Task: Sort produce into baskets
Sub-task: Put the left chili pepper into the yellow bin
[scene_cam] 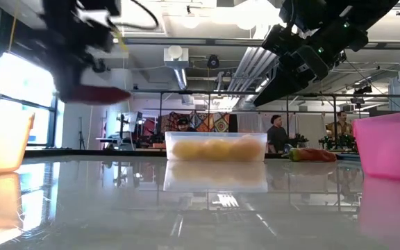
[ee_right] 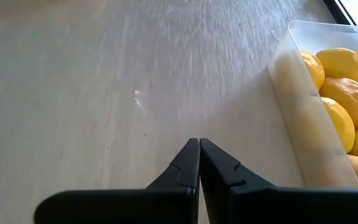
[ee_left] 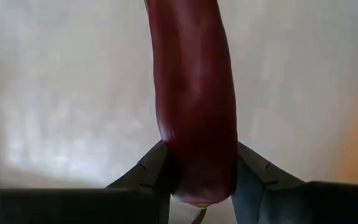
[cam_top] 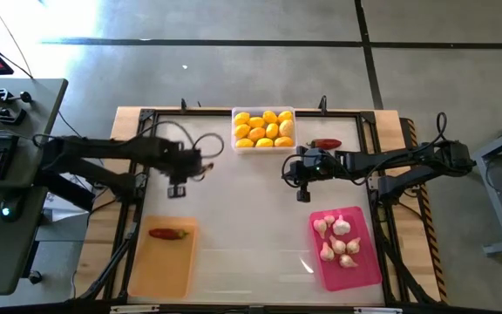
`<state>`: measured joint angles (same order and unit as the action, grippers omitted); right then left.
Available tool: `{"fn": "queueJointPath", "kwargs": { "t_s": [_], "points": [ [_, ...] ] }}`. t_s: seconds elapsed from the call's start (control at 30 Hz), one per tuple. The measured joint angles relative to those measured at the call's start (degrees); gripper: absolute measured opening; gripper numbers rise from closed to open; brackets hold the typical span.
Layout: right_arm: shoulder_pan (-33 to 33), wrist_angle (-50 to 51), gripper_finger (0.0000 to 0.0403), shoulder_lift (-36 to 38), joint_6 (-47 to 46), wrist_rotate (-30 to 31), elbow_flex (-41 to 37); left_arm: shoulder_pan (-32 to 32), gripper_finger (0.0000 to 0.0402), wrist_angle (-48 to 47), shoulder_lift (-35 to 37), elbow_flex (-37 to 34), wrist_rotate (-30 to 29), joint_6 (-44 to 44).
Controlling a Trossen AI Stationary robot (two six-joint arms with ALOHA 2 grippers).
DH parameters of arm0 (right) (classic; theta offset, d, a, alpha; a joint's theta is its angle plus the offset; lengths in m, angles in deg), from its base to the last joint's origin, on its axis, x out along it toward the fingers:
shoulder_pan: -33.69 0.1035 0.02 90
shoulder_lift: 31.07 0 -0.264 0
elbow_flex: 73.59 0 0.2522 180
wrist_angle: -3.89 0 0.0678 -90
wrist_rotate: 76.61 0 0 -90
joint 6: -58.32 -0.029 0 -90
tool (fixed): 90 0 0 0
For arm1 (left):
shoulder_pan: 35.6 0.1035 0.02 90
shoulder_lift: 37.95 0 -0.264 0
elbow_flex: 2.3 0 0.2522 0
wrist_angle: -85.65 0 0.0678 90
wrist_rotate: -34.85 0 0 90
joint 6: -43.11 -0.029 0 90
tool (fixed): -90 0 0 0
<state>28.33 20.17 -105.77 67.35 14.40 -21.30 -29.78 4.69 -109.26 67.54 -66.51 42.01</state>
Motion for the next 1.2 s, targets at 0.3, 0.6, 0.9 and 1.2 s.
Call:
{"fn": "queueJointPath", "kwargs": {
  "t_s": [0.3, 0.6, 0.9, 1.2],
  "points": [
    [0.00, -0.02, 0.0000, 0.00, 0.00, 0.00, 0.00, -19.06, 0.0098, -7.66, 4.18, 0.02, 15.33, 14.34],
    [0.00, -0.17, 0.0000, -0.01, 1.30, 0.02, 0.00, -36.93, 0.0098, -3.55, 4.49, 0.02, 26.07, 31.82],
    [-0.66, -0.19, 0.0000, -0.02, 1.27, 0.00, 0.00, -42.63, 0.0097, 6.10, 4.51, -3.15, 26.09, 36.07],
    [-1.23, -0.72, 0.0000, -0.02, -1.82, -0.02, 0.00, -43.44, 0.0097, 18.89, 4.49, -15.98, 32.50, 37.04]
  ]
}}
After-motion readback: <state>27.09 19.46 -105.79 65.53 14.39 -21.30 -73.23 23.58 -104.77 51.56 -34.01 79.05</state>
